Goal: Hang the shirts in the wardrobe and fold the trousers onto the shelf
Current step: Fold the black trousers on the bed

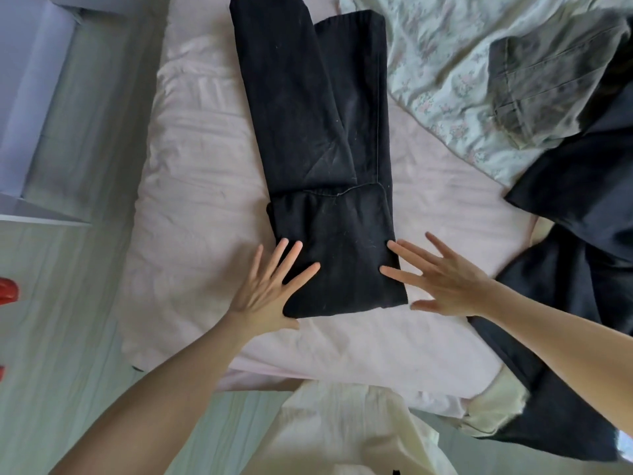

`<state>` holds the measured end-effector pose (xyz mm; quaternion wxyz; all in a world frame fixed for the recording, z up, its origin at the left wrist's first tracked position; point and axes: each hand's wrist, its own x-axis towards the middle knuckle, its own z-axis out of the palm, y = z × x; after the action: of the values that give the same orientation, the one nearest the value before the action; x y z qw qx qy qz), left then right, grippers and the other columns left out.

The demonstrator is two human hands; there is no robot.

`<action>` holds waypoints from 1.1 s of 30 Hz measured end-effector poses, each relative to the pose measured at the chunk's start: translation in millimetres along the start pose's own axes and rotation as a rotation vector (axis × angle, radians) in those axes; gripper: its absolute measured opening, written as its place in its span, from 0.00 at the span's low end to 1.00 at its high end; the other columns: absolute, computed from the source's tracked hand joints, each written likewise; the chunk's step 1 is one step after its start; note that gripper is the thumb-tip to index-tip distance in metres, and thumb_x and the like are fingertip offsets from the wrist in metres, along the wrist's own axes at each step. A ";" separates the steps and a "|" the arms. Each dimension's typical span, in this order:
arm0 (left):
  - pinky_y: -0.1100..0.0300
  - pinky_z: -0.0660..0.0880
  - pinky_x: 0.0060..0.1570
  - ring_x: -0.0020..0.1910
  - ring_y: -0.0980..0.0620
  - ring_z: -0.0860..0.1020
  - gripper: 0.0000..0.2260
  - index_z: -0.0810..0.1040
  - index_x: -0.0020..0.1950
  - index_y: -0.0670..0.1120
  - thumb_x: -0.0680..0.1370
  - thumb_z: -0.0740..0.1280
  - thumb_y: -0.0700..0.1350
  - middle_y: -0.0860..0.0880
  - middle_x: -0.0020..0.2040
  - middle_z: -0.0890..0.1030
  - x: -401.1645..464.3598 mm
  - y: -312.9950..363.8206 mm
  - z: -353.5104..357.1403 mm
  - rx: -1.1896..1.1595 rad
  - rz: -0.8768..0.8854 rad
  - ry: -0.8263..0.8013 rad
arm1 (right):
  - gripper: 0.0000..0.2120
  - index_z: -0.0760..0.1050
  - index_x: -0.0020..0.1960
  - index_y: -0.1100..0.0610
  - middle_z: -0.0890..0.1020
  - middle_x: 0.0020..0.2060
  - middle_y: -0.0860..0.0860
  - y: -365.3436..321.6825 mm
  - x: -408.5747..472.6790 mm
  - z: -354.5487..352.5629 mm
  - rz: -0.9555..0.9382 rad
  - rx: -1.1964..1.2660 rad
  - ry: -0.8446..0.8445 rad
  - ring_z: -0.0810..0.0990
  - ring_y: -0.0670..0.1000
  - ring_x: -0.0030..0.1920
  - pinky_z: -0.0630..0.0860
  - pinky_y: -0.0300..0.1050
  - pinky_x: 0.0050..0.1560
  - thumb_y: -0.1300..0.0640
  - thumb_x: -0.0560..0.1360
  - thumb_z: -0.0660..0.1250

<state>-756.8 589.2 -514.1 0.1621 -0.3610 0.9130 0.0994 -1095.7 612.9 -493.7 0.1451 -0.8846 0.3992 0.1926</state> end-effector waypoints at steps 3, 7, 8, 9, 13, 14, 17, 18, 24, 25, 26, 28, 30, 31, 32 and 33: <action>0.34 0.62 0.66 0.72 0.37 0.61 0.54 0.56 0.75 0.52 0.55 0.74 0.69 0.38 0.74 0.58 2.3 2.8 5.0 0.074 -0.025 0.032 | 0.54 0.52 0.75 0.48 0.55 0.74 0.60 -7.3 4.2 13.5 0.054 -0.099 -0.091 0.62 0.59 0.72 0.59 0.67 0.67 0.33 0.57 0.74; 0.39 0.67 0.64 0.68 0.36 0.68 0.45 0.69 0.71 0.45 0.58 0.78 0.60 0.35 0.69 0.68 6.5 6.6 4.5 -0.035 -0.026 0.144 | 0.55 0.54 0.74 0.49 0.62 0.72 0.60 -43.0 20.4 22.6 0.274 -0.012 -0.062 0.67 0.60 0.69 0.64 0.67 0.64 0.39 0.55 0.78; 0.40 0.68 0.63 0.66 0.37 0.71 0.41 0.72 0.68 0.43 0.59 0.79 0.57 0.35 0.67 0.71 8.1 3.7 1.6 -0.088 -0.006 0.193 | 0.53 0.56 0.74 0.49 0.63 0.72 0.61 -47.2 22.0 21.4 0.314 0.039 -0.031 0.68 0.60 0.68 0.65 0.67 0.64 0.44 0.56 0.80; 0.40 0.70 0.62 0.64 0.37 0.73 0.37 0.75 0.65 0.40 0.59 0.80 0.52 0.35 0.64 0.74 9.1 0.6 -2.3 -0.164 0.008 0.247 | 0.50 0.59 0.73 0.49 0.63 0.72 0.61 -48.1 22.1 20.3 0.331 0.092 0.024 0.68 0.61 0.68 0.65 0.66 0.64 0.49 0.58 0.80; 0.54 0.76 0.52 0.52 0.43 0.80 0.25 0.75 0.59 0.38 0.66 0.74 0.46 0.42 0.53 0.81 16.1 -4.9 -34.5 -0.614 -0.182 0.378 | 0.35 0.69 0.69 0.56 0.64 0.71 0.59 -28.9 14.2 3.4 0.271 0.346 0.217 0.65 0.63 0.70 0.63 0.63 0.67 0.66 0.63 0.75; 0.58 0.73 0.48 0.49 0.46 0.79 0.23 0.73 0.59 0.39 0.68 0.71 0.47 0.45 0.51 0.80 19.5 -3.9 -43.7 -0.722 -0.275 0.404 | 0.30 0.72 0.66 0.58 0.65 0.71 0.56 -23.8 10.5 -5.0 0.283 0.432 0.269 0.64 0.60 0.70 0.66 0.61 0.67 0.66 0.66 0.73; 0.64 0.67 0.39 0.44 0.51 0.76 0.16 0.68 0.59 0.42 0.76 0.65 0.48 0.53 0.47 0.77 36.0 5.2 -69.5 -0.987 -0.545 0.549 | 0.23 0.67 0.70 0.56 0.65 0.71 0.48 -18.4 4.3 -34.5 0.487 0.793 0.383 0.66 0.44 0.67 0.69 0.47 0.64 0.61 0.76 0.64; 0.64 0.65 0.38 0.42 0.51 0.76 0.13 0.68 0.58 0.43 0.78 0.63 0.49 0.54 0.44 0.77 42.5 8.4 -75.8 -1.042 -0.638 0.586 | 0.22 0.66 0.70 0.56 0.69 0.69 0.49 -19.1 5.6 -41.8 0.570 0.904 0.405 0.69 0.43 0.63 0.69 0.44 0.62 0.61 0.77 0.62; 0.62 0.59 0.37 0.37 0.52 0.69 0.11 0.68 0.48 0.44 0.82 0.54 0.51 0.58 0.35 0.71 46.0 24.4 -101.8 -1.121 -0.838 0.498 | 0.09 0.71 0.47 0.64 0.76 0.31 0.59 -32.5 -7.9 -77.1 0.790 0.967 0.572 0.74 0.61 0.33 0.67 0.51 0.37 0.59 0.79 0.58; 0.61 0.59 0.38 0.39 0.51 0.69 0.13 0.68 0.46 0.45 0.82 0.52 0.52 0.57 0.34 0.70 41.4 26.6 -100.6 -1.121 -0.874 0.389 | 0.10 0.73 0.50 0.65 0.78 0.32 0.61 -38.5 -10.6 -77.8 0.797 0.919 0.557 0.76 0.64 0.36 0.69 0.53 0.39 0.59 0.79 0.58; 0.60 0.60 0.39 0.40 0.50 0.68 0.15 0.68 0.43 0.45 0.82 0.51 0.53 0.56 0.34 0.69 37.8 27.6 -98.3 -1.111 -0.909 0.268 | 0.10 0.74 0.53 0.64 0.79 0.34 0.63 -43.7 -10.5 -78.1 0.815 0.873 0.539 0.77 0.65 0.38 0.69 0.53 0.40 0.58 0.79 0.58; 0.59 0.63 0.41 0.43 0.48 0.71 0.19 0.69 0.39 0.45 0.82 0.49 0.53 0.53 0.35 0.72 35.3 25.0 -96.9 -1.107 -0.958 0.066 | 0.10 0.74 0.52 0.61 0.81 0.36 0.62 -49.2 -0.8 -79.6 0.900 0.826 0.528 0.78 0.67 0.40 0.65 0.50 0.39 0.55 0.79 0.58; 0.55 0.68 0.50 0.53 0.43 0.74 0.21 0.75 0.51 0.40 0.82 0.49 0.55 0.43 0.49 0.78 42.2 16.1 -99.1 -1.208 -1.074 0.014 | 0.11 0.68 0.47 0.58 0.80 0.36 0.58 -44.5 20.2 -87.0 1.024 0.845 0.532 0.78 0.65 0.42 0.63 0.48 0.38 0.50 0.79 0.57; 0.54 0.67 0.56 0.60 0.41 0.73 0.23 0.73 0.60 0.39 0.82 0.50 0.55 0.41 0.59 0.76 48.0 8.9 -100.0 -1.292 -1.165 0.059 | 0.13 0.66 0.48 0.57 0.81 0.39 0.57 -39.1 33.6 -90.9 1.084 0.885 0.539 0.78 0.64 0.44 0.63 0.48 0.39 0.47 0.79 0.57; 0.54 0.66 0.58 0.63 0.41 0.70 0.23 0.68 0.66 0.39 0.82 0.50 0.55 0.41 0.65 0.72 55.1 1.0 -99.1 -1.384 -1.234 0.154 | 0.14 0.66 0.52 0.57 0.81 0.44 0.56 -32.8 48.0 -94.0 1.114 0.951 0.539 0.78 0.63 0.47 0.65 0.48 0.41 0.45 0.79 0.56; 0.54 0.65 0.60 0.66 0.42 0.68 0.23 0.64 0.70 0.41 0.82 0.51 0.55 0.42 0.69 0.68 63.0 -6.5 -96.2 -1.453 -1.248 0.272 | 0.17 0.64 0.59 0.57 0.81 0.50 0.56 -27.0 61.3 -98.2 1.114 1.041 0.537 0.77 0.62 0.51 0.67 0.49 0.44 0.44 0.79 0.54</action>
<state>-817.2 516.3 -448.4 -0.1840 -0.8016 0.2837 0.4931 -1015.9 550.1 -432.1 0.3203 -0.3909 0.8410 -0.1933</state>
